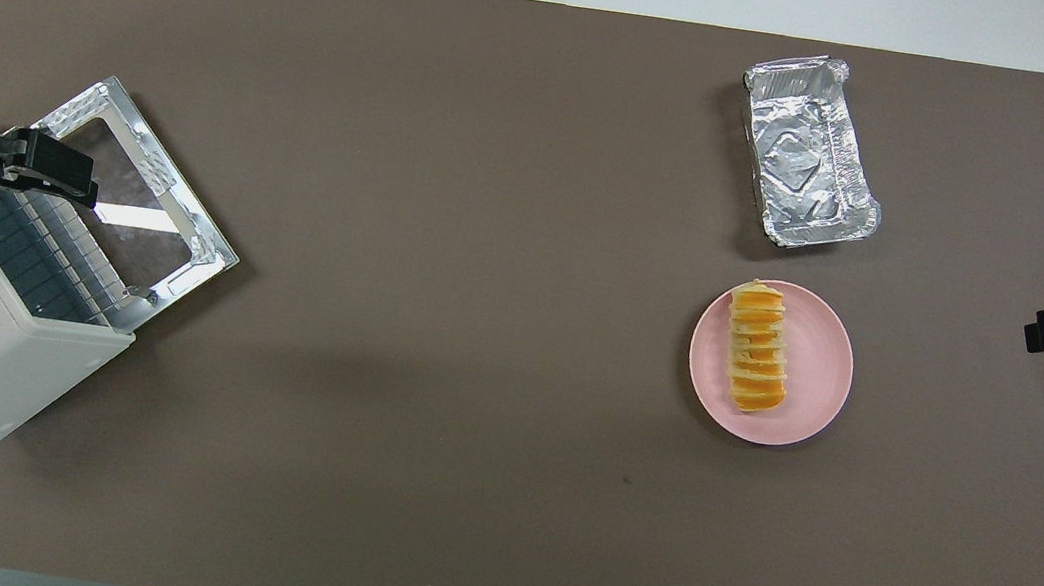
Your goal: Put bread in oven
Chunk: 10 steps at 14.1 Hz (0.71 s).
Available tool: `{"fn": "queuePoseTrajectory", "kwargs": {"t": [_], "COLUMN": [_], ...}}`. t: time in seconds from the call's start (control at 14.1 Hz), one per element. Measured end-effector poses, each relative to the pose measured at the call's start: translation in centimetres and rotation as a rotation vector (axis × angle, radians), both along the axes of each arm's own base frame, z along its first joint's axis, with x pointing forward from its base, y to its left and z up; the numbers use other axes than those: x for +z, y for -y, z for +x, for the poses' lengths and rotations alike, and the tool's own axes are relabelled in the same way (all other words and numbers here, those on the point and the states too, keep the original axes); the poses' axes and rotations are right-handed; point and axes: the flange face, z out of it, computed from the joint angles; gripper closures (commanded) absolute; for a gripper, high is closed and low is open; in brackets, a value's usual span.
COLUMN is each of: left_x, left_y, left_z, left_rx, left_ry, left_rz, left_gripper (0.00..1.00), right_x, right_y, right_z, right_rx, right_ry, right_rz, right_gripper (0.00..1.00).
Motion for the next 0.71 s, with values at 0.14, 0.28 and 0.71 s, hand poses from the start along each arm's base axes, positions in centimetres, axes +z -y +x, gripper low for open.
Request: {"fn": "queuePoseTrajectory", "kwargs": {"t": [0.14,0.28,0.71], "left_x": [0.0,0.0,0.0], "left_y": [0.0,0.0,0.0], "left_z": [0.0,0.0,0.0], "left_rx": [0.0,0.0,0.0], "left_ry": [0.0,0.0,0.0], "left_rz": [0.0,0.0,0.0], "left_gripper": [0.0,0.0,0.0], "right_x": [0.0,0.0,-0.01], "right_y": [0.0,0.0,0.0], "right_z": [0.0,0.0,0.0], "right_rx": [0.0,0.0,0.0], "right_ry": [0.0,0.0,0.0], "right_rz": [0.0,0.0,0.0], "right_gripper": [0.0,0.0,0.0]}}
